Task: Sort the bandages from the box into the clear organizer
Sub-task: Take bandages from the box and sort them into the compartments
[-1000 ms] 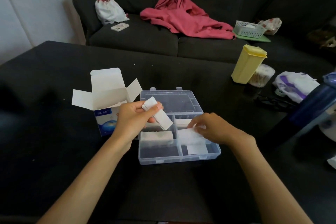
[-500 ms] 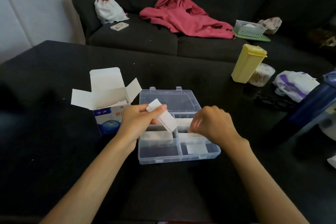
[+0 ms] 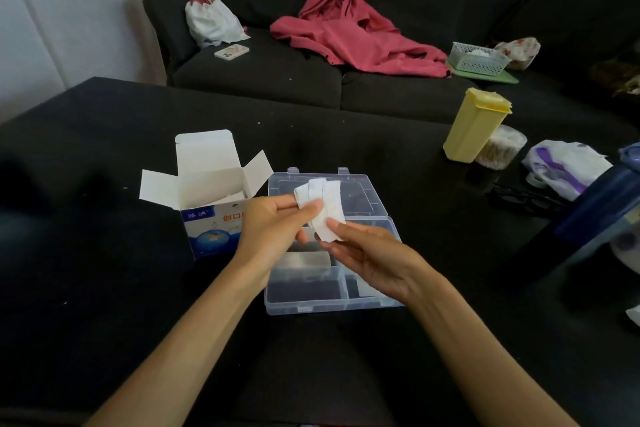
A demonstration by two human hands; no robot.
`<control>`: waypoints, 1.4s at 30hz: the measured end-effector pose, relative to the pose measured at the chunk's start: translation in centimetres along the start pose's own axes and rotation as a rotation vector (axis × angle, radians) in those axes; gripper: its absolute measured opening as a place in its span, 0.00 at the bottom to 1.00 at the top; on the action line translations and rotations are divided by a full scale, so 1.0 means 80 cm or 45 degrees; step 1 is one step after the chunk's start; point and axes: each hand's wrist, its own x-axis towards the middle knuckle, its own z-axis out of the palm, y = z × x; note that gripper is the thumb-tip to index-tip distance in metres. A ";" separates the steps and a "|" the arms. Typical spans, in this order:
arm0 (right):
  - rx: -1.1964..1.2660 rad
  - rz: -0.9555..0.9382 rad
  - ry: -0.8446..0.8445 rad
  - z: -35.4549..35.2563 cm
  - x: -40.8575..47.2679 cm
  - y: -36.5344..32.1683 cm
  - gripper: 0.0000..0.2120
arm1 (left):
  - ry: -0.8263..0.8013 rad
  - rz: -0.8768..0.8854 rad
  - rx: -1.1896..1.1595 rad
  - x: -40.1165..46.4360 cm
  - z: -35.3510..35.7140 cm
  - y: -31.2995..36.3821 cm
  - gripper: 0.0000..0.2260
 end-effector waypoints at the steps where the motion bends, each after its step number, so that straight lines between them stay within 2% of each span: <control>1: 0.016 0.023 -0.010 0.001 0.001 0.002 0.09 | 0.040 0.016 -0.001 0.000 0.000 -0.001 0.10; 6: 0.016 0.030 0.002 0.002 0.004 0.003 0.10 | 0.089 0.070 -0.017 -0.001 0.002 0.000 0.14; 11: 0.031 -0.014 0.013 -0.002 0.005 -0.001 0.09 | 0.061 0.130 0.096 0.003 0.002 -0.004 0.08; 15: -0.337 -0.137 0.051 -0.003 0.003 -0.001 0.12 | 0.045 0.129 0.097 0.003 0.003 -0.007 0.12; 20: -0.659 -0.300 0.107 -0.021 -0.006 -0.022 0.06 | 0.003 0.073 0.093 0.005 0.005 -0.004 0.13; 22: -0.935 -0.436 0.144 -0.039 -0.012 -0.049 0.04 | 0.047 0.153 0.154 0.005 0.001 -0.004 0.14; 24: -1.339 -0.490 0.139 -0.055 -0.017 -0.080 0.04 | 0.100 0.296 0.298 0.004 -0.004 -0.007 0.13; 26: -1.704 -0.392 0.050 -0.062 -0.012 -0.101 0.07 | 0.091 0.444 0.521 0.002 -0.004 -0.012 0.12; 29: -2.082 -0.256 -0.021 -0.059 0.010 -0.109 0.11 | -0.021 0.582 0.944 -0.001 0.005 -0.016 0.15; 32: -2.244 -0.169 -0.073 -0.052 0.033 -0.097 0.12 | -0.201 0.645 1.150 -0.002 0.017 -0.022 0.16; 37: -2.366 -0.106 -0.123 -0.055 0.052 -0.074 0.14 | -0.399 0.717 1.259 -0.007 0.028 -0.032 0.18; 42: -2.422 -0.060 -0.120 -0.056 0.052 -0.077 0.14 | -0.400 0.834 1.408 0.000 0.029 -0.035 0.18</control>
